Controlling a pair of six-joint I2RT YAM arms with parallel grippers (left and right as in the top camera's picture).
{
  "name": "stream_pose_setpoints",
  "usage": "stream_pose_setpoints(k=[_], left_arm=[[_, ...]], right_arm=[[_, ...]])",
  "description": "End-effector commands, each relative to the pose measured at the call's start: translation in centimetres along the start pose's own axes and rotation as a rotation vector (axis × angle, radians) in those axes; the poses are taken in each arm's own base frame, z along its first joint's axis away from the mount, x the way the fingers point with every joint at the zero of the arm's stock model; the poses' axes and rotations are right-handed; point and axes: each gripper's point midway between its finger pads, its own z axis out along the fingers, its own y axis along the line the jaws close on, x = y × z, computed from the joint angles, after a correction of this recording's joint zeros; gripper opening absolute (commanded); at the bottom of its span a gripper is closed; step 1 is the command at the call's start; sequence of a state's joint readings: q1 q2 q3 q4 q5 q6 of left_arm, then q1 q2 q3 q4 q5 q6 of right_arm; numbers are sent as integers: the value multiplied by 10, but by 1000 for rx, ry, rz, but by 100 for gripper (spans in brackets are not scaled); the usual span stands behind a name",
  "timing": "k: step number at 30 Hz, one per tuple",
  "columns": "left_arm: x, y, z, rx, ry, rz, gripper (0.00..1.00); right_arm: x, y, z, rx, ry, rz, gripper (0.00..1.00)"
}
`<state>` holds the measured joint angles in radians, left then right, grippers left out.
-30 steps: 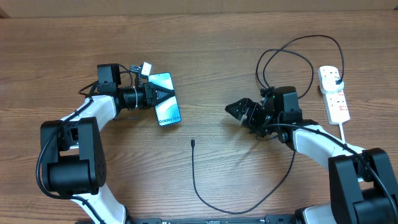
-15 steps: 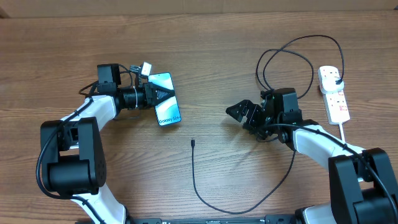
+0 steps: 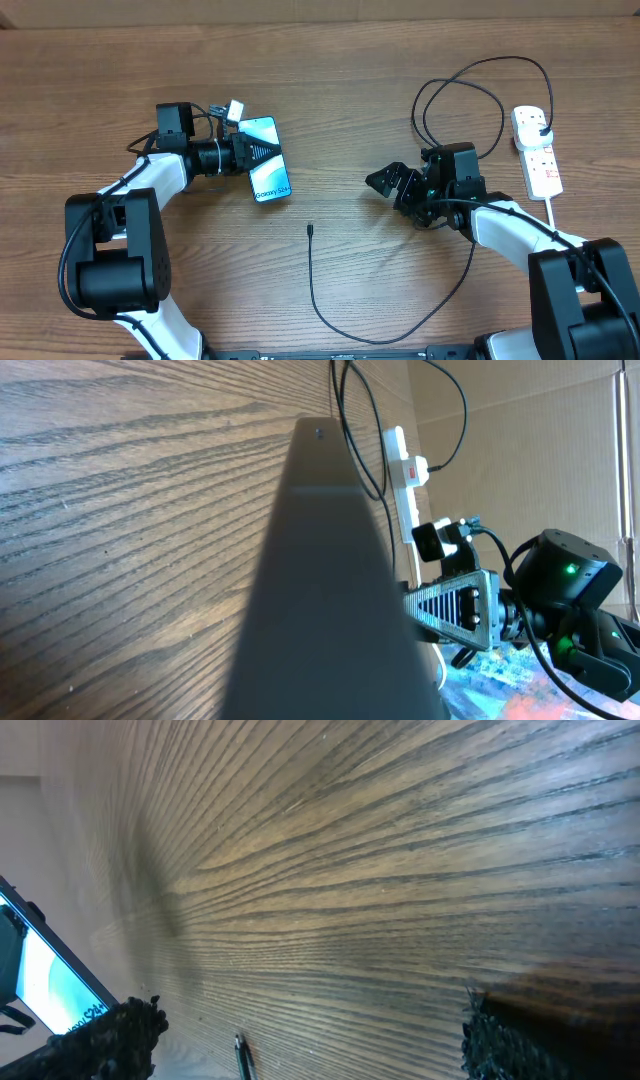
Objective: Plug charger to phone and switch on socket
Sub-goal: 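Hold the phone upright with the left gripper while the right gripper waits, then swing the right gripper left and down toward the cable plug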
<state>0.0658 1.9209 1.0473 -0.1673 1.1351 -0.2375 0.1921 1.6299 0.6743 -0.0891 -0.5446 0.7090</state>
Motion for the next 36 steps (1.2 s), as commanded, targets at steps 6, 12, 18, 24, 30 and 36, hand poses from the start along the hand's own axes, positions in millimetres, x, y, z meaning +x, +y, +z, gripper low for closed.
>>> stream_pose_setpoints(k=[6,12,18,24,30,36], left_arm=[[-5,-14,-4,20,-10,22,4],[-5,-14,-4,20,-10,21,4],[-5,-14,-4,20,-10,21,4],[-5,-14,-4,20,-10,21,4],[-5,-14,-4,20,-10,21,4],[-5,-14,-4,21,-10,21,4]], right_arm=[[-2,-8,1,38,-16,5,100],[-1,-8,1,41,-13,8,100],[1,-10,1,48,-6,14,100],[1,-11,1,51,-4,16,100],[11,-12,0,51,40,36,98],[26,3,-1,13,123,-13,4]])
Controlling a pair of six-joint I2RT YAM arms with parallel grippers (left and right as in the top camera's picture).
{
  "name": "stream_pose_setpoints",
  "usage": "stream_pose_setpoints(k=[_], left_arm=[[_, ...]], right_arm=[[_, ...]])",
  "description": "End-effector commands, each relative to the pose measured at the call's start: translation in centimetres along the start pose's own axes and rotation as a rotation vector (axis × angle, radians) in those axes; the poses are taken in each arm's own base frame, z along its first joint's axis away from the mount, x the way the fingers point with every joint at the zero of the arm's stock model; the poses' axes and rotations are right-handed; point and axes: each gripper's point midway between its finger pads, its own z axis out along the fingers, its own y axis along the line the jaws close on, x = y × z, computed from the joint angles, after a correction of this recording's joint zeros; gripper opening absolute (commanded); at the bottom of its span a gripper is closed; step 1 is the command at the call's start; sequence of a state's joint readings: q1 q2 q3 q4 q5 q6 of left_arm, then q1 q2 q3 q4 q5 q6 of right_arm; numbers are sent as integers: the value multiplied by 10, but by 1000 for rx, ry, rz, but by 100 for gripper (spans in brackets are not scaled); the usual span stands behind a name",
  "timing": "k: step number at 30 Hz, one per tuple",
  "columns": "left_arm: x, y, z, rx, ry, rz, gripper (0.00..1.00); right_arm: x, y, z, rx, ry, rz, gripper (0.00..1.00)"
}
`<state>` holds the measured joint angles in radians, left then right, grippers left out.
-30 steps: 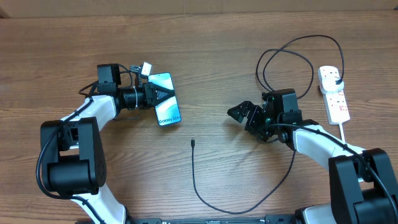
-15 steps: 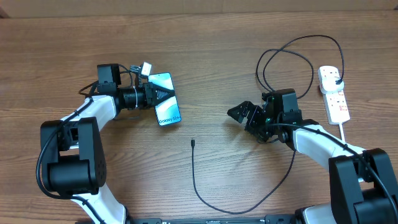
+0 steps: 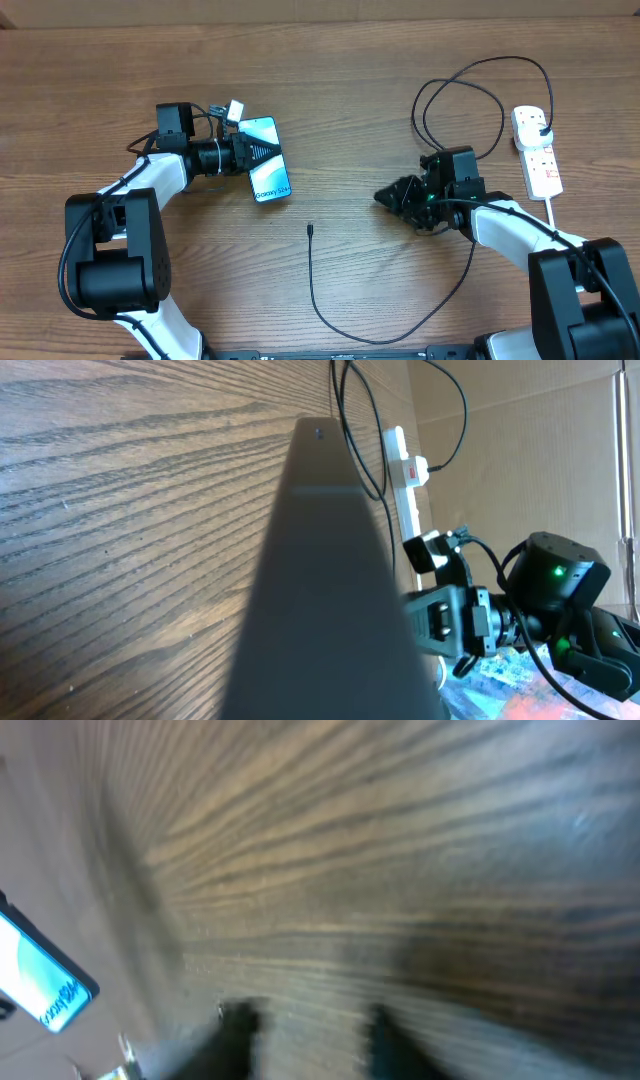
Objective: Plug charger to phone and switch on socket
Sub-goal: 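Swing the right gripper left and down toward the cable plug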
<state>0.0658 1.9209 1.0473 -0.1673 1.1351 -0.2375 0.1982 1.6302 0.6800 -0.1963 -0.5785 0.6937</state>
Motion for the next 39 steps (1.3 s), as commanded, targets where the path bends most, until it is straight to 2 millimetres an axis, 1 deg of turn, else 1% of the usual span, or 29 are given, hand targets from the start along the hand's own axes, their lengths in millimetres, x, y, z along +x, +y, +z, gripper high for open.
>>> stream_pose_setpoints(k=[1,4,10,12,14,16,21,24,29,33,39], left_arm=[[-5,-14,-4,21,-10,21,4],[-5,-14,-4,21,-10,22,4],[-5,-14,-4,21,-10,22,4],[-5,-14,-4,21,-10,22,4],[-5,-14,-4,21,-10,22,4],[-5,-14,-4,21,-10,22,4],[-5,-14,-4,20,-10,21,4],[-5,-14,-4,20,-10,21,4],[-5,-14,-4,21,-10,21,4],[-5,-14,-4,21,-10,21,4],[-5,-14,-4,21,-10,21,4]], right_arm=[[6,13,-2,-1,43,-59,4],[6,23,-11,69,75,-90,4],[4,64,-36,238,72,-209,4],[8,79,-38,262,59,-259,4],[15,94,-33,258,49,-319,4],[21,104,-24,265,26,-368,4],[34,110,-4,372,-84,-449,4],[44,120,7,383,-118,-520,4],[58,130,25,392,-170,-567,4],[67,130,41,399,-171,-602,4],[67,113,58,461,-163,-614,4]])
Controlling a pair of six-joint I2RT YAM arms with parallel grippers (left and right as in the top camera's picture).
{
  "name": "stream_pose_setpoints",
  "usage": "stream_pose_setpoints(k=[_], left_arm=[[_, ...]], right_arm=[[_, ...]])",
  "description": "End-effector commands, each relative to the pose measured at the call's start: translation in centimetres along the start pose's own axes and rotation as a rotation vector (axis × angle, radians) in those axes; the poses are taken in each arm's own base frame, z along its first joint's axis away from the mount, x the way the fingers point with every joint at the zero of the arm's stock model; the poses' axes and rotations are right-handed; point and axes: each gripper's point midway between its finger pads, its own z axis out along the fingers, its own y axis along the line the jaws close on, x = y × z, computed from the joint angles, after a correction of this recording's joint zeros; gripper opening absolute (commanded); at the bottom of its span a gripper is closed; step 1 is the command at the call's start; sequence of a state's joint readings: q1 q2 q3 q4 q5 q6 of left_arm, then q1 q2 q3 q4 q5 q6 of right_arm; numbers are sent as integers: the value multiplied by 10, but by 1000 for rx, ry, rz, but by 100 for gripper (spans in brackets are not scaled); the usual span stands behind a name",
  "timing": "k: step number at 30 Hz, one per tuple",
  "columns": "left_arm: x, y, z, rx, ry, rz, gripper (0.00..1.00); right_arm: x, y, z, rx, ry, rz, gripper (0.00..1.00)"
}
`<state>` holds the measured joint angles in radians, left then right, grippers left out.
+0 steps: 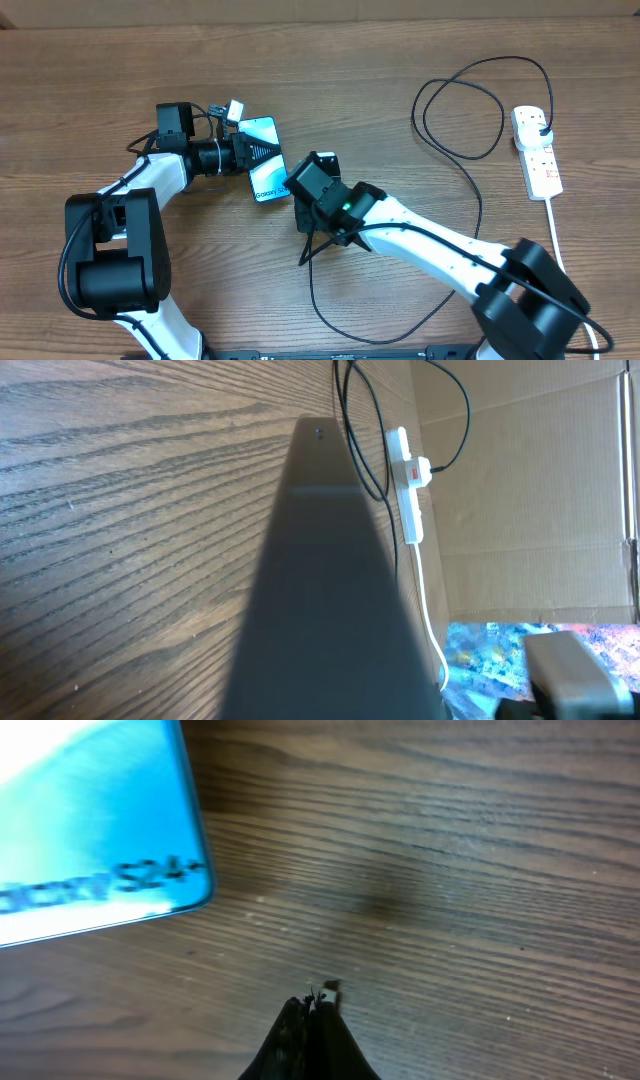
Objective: Plug charger to phone and switch on socket
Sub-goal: 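Swing the right gripper left and down toward the cable plug, then lower the open right gripper over the black USB-C plug on the table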
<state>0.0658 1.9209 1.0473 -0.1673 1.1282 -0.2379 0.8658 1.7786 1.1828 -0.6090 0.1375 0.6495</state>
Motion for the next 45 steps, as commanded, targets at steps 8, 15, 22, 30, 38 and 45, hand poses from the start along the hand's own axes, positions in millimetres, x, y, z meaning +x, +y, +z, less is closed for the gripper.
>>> stream_pose_setpoints(k=[8,15,22,30,38,45], left_arm=[[-5,-15,-4,27,-9,22,4],[-5,-15,-4,27,-9,22,4],[-5,-15,-4,27,-9,22,4],[-5,-15,-4,27,-9,22,4],[-5,-15,-4,27,-9,22,4],[-5,-15,-4,27,-9,22,4]], right_arm=[[-3,-5,12,44,-18,5,7],[-4,-4,12,41,-22,5,9],[-3,-4,14,42,-21,5,39],[-3,-4,14,42,-20,5,70],[-3,-4,14,42,-20,5,89],[-3,-4,14,43,-20,5,93]])
